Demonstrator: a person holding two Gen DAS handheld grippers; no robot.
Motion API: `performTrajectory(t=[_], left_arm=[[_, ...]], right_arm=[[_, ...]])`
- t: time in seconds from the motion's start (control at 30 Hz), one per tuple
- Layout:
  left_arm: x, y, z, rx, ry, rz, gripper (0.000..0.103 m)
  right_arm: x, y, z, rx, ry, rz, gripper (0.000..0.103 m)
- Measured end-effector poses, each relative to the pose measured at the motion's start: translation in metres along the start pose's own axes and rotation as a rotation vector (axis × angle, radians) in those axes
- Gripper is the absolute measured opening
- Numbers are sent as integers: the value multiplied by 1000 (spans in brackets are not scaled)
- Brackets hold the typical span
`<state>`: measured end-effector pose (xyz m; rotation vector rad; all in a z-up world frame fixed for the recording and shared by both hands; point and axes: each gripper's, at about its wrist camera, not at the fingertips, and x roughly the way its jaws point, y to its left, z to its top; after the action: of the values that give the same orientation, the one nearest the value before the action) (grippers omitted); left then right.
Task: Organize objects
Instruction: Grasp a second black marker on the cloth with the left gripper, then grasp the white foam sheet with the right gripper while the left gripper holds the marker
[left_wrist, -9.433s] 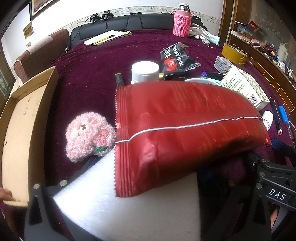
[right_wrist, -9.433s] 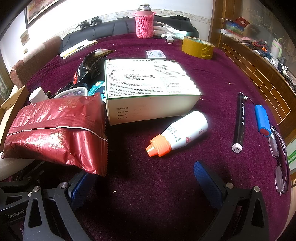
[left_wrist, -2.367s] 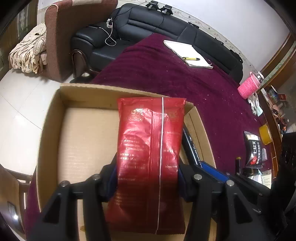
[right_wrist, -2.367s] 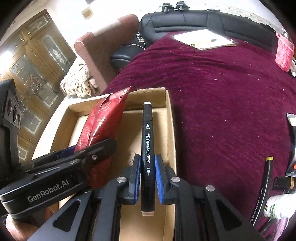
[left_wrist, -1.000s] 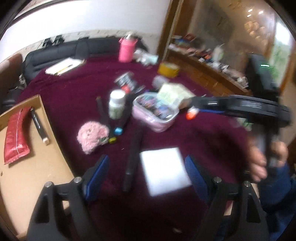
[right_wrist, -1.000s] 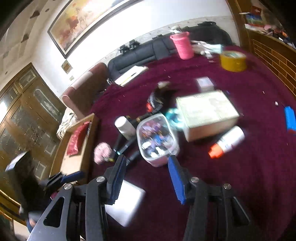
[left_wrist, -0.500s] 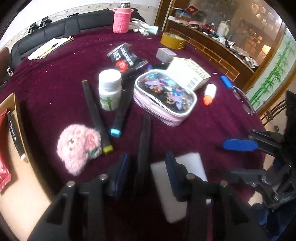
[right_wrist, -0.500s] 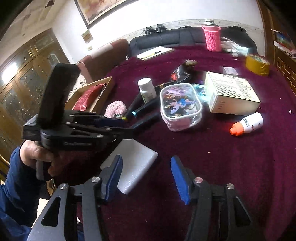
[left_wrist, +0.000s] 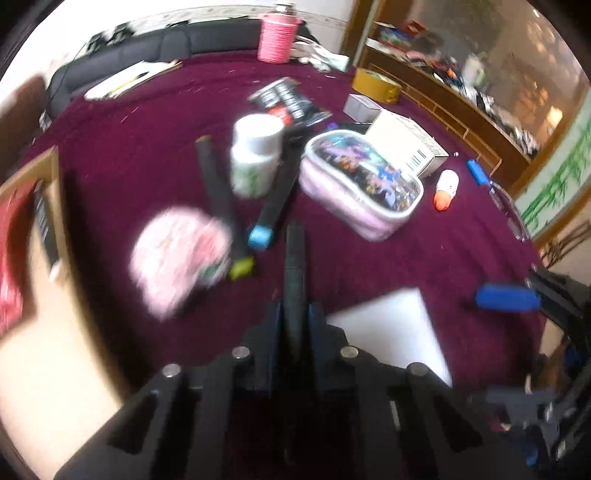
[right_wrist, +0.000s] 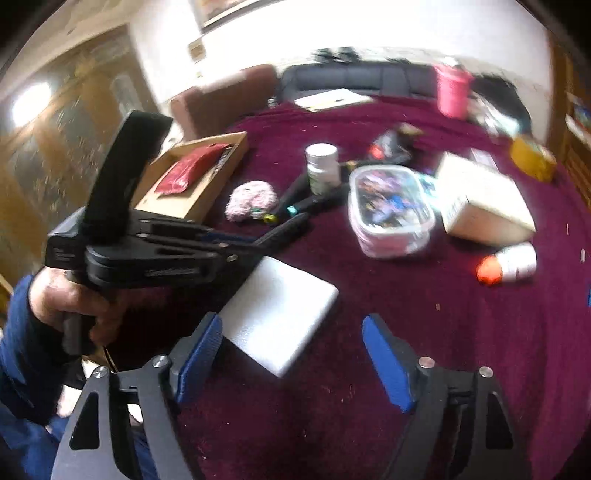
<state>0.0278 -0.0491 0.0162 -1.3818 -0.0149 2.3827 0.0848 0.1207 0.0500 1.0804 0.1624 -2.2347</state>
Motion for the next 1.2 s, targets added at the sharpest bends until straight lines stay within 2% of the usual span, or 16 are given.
performTrajectory(t=[0.07,0.13,0.27,0.37,0.47,0.53,0.6,0.67,0.77,0.93,0.97,1.0,1.07,1.2], left_arm=[[-12,6,-13,-32,-12,8,15],[-20,8,-24,-48,-25,34,15],[-24,9,-30,-69,-49,73,15],[-25,9,-30,-68,-50,73,15],[-23,6,-31,-61,-48,76,15],[-24,7,-32,-71,-51,76,15],[-26,13,-33,-87,-58,65,16],[-26,14,-34,-97,-53,55,16],[-25,12,-35,-90,-58,62,16],[-22,1,-32,-64,-62,89,16],[-22,-2,-32,-53,-64,99,16],[-20,-6,-32,-40,-73,108,15],[-20,-8,-32,-44,-87,80,15],[-19,-10,-31,-59,-89,67,15]], right_arm=[[6,8,8,-91,14,-30,91],[16,10,17,-120,39,-65,92],[34,3,26,32,142,-99,92],[35,6,21,153,161,-66,92],[44,20,21,139,160,-115,92],[50,23,21,147,161,-102,91],[57,21,22,142,183,-130,91],[68,17,18,123,231,-122,89],[57,18,15,57,192,-130,82],[36,-6,8,114,155,-146,78],[30,-12,6,134,138,-144,65],[26,-15,6,150,123,-122,33],[17,-24,6,194,114,-79,29],[12,-30,2,225,119,-66,29]])
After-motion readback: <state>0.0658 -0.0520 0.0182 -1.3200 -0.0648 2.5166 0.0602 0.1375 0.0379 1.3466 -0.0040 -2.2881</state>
